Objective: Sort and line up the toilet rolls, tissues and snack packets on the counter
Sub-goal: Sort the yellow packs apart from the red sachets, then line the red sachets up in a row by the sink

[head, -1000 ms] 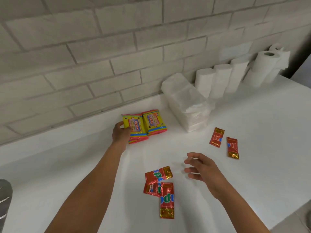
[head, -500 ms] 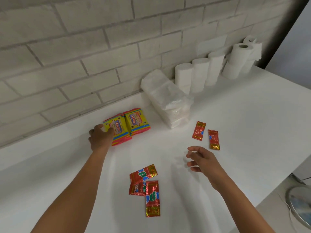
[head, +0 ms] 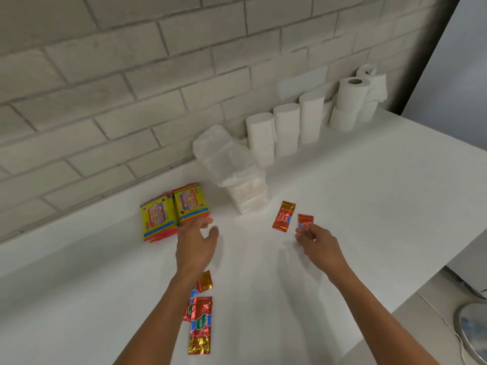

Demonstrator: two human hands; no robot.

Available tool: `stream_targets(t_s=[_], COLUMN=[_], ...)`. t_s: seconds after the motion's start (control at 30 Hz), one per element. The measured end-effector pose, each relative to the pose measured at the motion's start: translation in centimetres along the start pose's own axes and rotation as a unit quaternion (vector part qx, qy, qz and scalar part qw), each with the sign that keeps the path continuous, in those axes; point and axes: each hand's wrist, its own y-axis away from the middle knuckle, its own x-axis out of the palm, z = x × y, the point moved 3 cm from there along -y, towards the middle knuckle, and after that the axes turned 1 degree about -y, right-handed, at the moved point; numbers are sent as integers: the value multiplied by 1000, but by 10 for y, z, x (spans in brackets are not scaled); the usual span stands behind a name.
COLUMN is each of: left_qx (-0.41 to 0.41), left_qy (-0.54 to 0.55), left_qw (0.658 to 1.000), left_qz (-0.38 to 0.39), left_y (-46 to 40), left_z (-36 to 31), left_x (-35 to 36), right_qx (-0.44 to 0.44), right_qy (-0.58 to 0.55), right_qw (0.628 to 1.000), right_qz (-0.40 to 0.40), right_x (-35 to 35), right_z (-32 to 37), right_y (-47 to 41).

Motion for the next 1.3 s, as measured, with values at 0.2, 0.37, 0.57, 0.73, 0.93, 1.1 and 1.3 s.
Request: stream_targets(t_s=[0.2,0.37,0.57,0.73,0.93,1.1,1.3], left_qx=[-42,-70,-118,-135,-152,-151,-128], left_qy=[-34,-50,-52,-42,-29,-2,18], left_qw=[999,996,991,989,986,987,991], left_qz=[4,-2,-26,-44,-54,-52,-43], left_y=[25,42,53,57,59,54,52], left_z=[-34,-39,-37,-24,-14,-9,1], left_x=[31,37,33,29,23,15,7], right_qx=[-79,-85,-59,-32,-36,-56,-91], right_qy=[151,328,385,345,330,367,298], right_qw=[985,941,920,934,932,909,930], right_qz=[-22,18,43,91,144,188,194], right_x=[-8,7,23,24,23,24,29], right_z=[11,23,26,37,42,47,49], right_y=[-60,-104,-130,-146,-161,-169,-155])
